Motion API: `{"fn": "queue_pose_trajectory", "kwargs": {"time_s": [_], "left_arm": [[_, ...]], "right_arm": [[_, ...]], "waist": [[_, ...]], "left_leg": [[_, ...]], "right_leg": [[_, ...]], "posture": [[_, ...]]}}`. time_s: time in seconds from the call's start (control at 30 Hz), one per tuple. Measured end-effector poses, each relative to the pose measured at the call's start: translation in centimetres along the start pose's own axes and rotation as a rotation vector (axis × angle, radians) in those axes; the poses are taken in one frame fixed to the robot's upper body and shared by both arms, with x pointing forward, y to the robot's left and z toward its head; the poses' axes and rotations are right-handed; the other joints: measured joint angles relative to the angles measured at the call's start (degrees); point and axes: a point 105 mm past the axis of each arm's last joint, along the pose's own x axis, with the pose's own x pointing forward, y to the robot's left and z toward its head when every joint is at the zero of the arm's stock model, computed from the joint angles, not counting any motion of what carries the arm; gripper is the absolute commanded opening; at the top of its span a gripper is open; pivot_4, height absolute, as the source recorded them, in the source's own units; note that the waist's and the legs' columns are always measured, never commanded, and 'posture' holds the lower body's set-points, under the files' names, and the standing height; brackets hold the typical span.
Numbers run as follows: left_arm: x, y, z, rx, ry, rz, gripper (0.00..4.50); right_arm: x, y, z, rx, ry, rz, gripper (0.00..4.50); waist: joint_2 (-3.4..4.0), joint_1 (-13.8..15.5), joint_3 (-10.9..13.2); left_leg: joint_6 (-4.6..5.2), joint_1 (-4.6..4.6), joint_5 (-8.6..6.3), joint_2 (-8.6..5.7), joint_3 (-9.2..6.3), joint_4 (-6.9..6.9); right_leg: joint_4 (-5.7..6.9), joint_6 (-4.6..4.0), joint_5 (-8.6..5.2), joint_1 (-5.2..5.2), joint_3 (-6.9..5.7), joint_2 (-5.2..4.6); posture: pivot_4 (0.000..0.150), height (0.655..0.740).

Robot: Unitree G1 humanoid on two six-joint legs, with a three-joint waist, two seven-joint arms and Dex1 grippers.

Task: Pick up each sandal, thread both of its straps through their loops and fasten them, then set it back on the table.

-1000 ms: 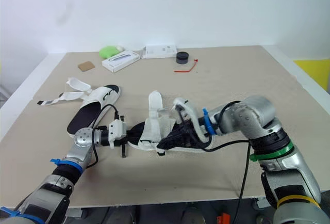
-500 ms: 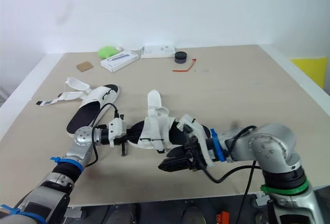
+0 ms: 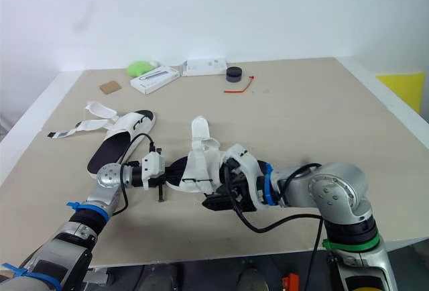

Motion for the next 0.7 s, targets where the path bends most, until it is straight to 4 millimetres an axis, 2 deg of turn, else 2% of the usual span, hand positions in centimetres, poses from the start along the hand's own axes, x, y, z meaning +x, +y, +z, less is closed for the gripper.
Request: {"fn": "queue_pose_trajectory", "kwargs": {"time_s": [0.17,0.37,0.57,0.6,0.63,0.7], "left_arm": [[0.0,0.1,0.0,-0.002,0.002,0.002,0.0],[0.0,0.1,0.0,-0.002,0.002,0.001,0.0],[-0.1,0.1,-0.1,-0.001,0.006,0.002,0.0],[-0.2,0.1,-0.1,-0.001,0.006,0.002,0.0],[-0.2,0.1,-0.1,-0.001,0.007,0.001,0.0],[-0.2,0.1,-0.1,-0.001,0.008,0.002,0.0]], "right_arm": [[-0.2,-0.3,0.0,-0.001,0.003,-0.017,3.15],[1.1,0.3,0.1,-0.007,-0.001,0.013,3.15],[1.8,0.0,0.4,-0.006,-0.002,0.009,3.15],[1.8,0.0,0.4,-0.003,-0.002,0.012,2.64],[1.8,-0.1,0.3,0.0,-0.001,0.01,2.46],[1.9,-0.2,0.3,0.0,0.003,0.001,1.49]], "waist": [[-0.01,-0.03,0.0],[0.0,-0.04,-0.01],[-0.01,-0.06,-0.01],[-0.01,-0.06,-0.01],[-0.01,-0.06,-0.01],[-0.01,-0.06,-0.01]], "left_leg": [[0.0,0.02,0.0,0.0,0.01,0.06],[0.0,0.02,0.0,0.0,0.01,0.05],[0.0,0.09,0.0,0.01,0.01,0.05],[0.0,0.12,0.0,0.01,0.01,0.05],[0.0,0.13,0.0,0.01,0.01,0.05],[0.0,0.15,0.0,0.01,0.01,0.05]], "right_leg": [[-0.01,0.0,0.0,0.0,0.0,-0.02],[-0.01,0.0,0.0,0.0,0.0,-0.03],[0.01,0.0,0.0,0.0,0.0,-0.02],[0.03,0.0,0.0,0.0,0.0,-0.02],[0.04,0.0,0.0,0.0,0.0,-0.02],[0.04,0.0,0.0,0.0,0.0,-0.02]], "posture": [[0.15,0.74],[0.15,0.74],[0.15,0.74],[0.15,0.74],[0.15,0.74],[0.15,0.74]]}}
